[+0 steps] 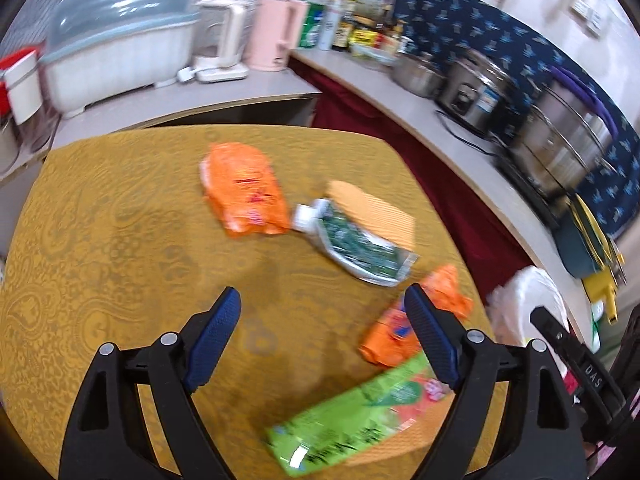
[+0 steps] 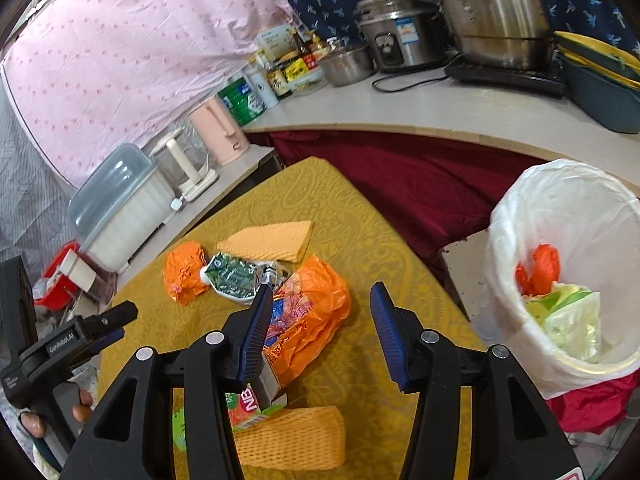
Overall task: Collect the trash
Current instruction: 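Grasp the orange printed bag with the left tool while the right tool grasps the orange plastic bag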
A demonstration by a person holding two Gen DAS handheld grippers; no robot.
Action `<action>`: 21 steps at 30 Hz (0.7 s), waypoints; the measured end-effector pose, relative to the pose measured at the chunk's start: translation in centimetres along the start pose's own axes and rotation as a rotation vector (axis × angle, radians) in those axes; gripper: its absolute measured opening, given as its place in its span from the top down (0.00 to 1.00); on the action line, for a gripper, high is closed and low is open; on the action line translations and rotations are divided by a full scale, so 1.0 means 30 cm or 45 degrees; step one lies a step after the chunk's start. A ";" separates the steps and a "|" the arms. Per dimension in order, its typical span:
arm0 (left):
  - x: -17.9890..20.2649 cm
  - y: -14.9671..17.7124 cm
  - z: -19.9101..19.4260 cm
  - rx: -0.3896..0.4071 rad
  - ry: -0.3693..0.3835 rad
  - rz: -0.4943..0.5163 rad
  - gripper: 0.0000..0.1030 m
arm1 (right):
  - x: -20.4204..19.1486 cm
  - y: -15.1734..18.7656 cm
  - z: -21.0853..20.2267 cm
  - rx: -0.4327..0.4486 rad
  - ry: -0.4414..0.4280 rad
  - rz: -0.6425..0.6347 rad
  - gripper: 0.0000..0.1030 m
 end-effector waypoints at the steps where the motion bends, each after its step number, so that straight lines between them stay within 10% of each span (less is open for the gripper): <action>1: -0.018 -0.006 0.007 -0.002 -0.006 -0.011 0.22 | -0.009 0.000 0.022 -0.011 0.004 -0.006 0.52; 21: -0.309 -0.181 0.347 -0.090 -0.096 -0.238 0.23 | -0.047 0.018 0.390 -0.193 0.066 -0.051 0.52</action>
Point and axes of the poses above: each gripper's, at about its wrist camera, not at the fingertips, and z roughly the way its jaws point, x to its right, y to its underside, the point moved 2 cm from there along z, roughly the way its jaws point, and after that the axes turned 6 degrees about y, right-handed, at the moved point
